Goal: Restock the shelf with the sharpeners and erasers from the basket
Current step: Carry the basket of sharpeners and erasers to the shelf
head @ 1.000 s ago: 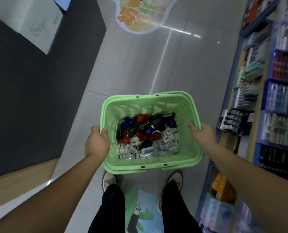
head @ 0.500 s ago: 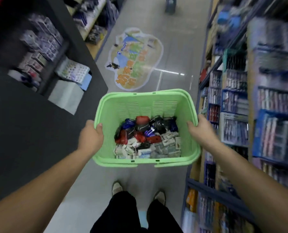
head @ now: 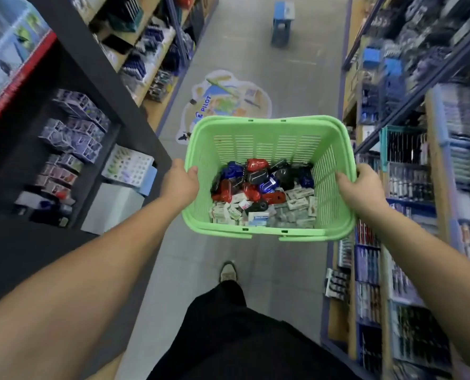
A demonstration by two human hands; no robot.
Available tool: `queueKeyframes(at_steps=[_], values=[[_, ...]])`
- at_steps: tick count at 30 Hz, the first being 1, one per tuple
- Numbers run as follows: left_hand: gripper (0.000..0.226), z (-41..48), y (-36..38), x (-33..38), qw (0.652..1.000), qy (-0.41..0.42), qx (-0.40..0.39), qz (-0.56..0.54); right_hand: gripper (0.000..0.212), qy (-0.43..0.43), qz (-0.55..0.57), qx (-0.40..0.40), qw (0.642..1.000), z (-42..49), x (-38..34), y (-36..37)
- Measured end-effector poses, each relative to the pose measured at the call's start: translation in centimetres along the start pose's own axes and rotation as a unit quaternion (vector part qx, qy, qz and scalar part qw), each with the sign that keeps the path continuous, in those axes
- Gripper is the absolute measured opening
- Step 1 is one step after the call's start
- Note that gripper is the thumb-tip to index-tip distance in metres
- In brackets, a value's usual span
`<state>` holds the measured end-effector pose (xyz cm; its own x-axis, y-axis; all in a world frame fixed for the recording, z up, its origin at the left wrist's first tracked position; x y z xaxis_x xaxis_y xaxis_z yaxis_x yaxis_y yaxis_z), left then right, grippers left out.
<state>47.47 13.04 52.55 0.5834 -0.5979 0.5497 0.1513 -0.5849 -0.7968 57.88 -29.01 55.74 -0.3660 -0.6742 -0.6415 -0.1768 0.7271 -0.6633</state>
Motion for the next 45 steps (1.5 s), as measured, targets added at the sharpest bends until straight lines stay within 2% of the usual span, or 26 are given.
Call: queueKeyframes(at_steps=[3, 9, 16, 21, 29, 38, 45], values=[[0.026, 5.6, -1.4, 3.1, 0.999, -0.002, 0.007, -0.043, 0.020, 0.000, 0.018, 0.017, 1.000, 3.8, -3.8, -0.4], [0.030, 14.3, -3.2, 9.8, 0.998, 0.031, 0.042, -0.044, 0.016, -0.019, 0.044, 0.041, 0.998, 12.2, -9.3, -2.2], [0.038, 25.3, -0.4, 16.4, 0.998, -0.005, 0.035, -0.055, 0.018, -0.020, 0.053, 0.021, 0.998, 26.1, -13.0, -2.7], [0.032, 31.1, 0.7, 21.4, 0.996, -0.029, 0.052, -0.061, 0.017, -0.031, 0.044, 0.004, 0.999, 35.1, -16.9, -4.1], [0.041, 43.9, 0.5, 26.0, 0.993, -0.057, 0.087, -0.062, 0.024, -0.045, 0.020, -0.025, 0.998, 49.2, -26.5, -3.2], [0.038, 64.3, 0.0, 32.2, 0.994, -0.056, 0.070, -0.069, 0.039, -0.020, 0.017, -0.031, 0.999, 65.9, -37.4, -0.1], [0.039, 78.4, -0.2, 39.9, 0.995, -0.048, 0.058, -0.071, 0.053, -0.009, 0.055, -0.025, 0.998, 78.8, -44.8, -1.2]])
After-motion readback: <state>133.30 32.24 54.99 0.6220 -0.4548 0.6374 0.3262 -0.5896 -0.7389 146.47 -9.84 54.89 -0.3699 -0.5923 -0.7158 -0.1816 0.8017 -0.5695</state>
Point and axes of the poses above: each hand's wrist, its own z-axis towards the middle knuckle, its own y-axis out of the palm, x = y × z, the point moved 8 cm from there along z, towards the middle knuckle, and after that the axes turned 2 degrees about y, right-handed, at the moved point
